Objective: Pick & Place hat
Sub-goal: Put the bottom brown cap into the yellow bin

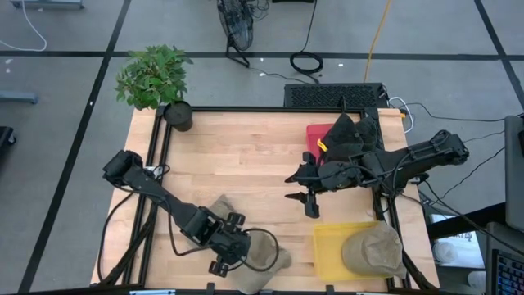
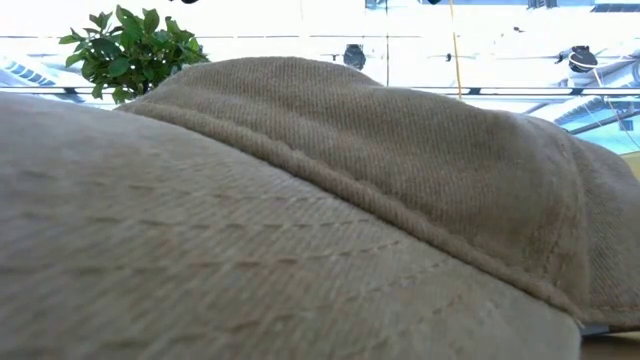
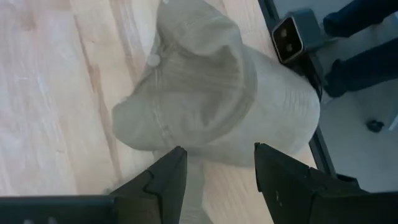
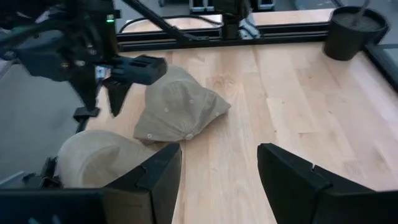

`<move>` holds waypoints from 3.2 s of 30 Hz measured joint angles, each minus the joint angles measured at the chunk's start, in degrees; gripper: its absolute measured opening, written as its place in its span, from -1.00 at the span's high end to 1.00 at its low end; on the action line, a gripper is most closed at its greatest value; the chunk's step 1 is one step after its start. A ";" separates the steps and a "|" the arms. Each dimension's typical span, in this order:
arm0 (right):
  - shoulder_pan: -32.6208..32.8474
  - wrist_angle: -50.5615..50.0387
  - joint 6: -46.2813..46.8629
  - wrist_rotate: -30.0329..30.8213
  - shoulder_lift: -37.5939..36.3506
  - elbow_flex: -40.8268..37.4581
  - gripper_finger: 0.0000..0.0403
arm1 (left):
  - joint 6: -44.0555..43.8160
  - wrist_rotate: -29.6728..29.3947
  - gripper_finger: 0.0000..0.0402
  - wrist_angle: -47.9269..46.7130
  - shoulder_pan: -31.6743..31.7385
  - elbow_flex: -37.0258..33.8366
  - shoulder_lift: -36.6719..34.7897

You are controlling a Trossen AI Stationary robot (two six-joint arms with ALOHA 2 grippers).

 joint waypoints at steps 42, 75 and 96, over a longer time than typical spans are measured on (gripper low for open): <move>-0.04 0.12 2.03 0.52 0.00 0.00 0.03 | 3.62 2.60 0.06 9.78 -1.02 0.07 8.27; -0.02 0.57 3.72 0.50 0.00 0.00 0.03 | 5.30 6.10 0.24 10.40 0.23 -0.02 12.74; -0.39 0.12 5.02 0.15 0.00 0.00 0.03 | 7.48 7.87 0.96 5.10 0.67 0.00 12.38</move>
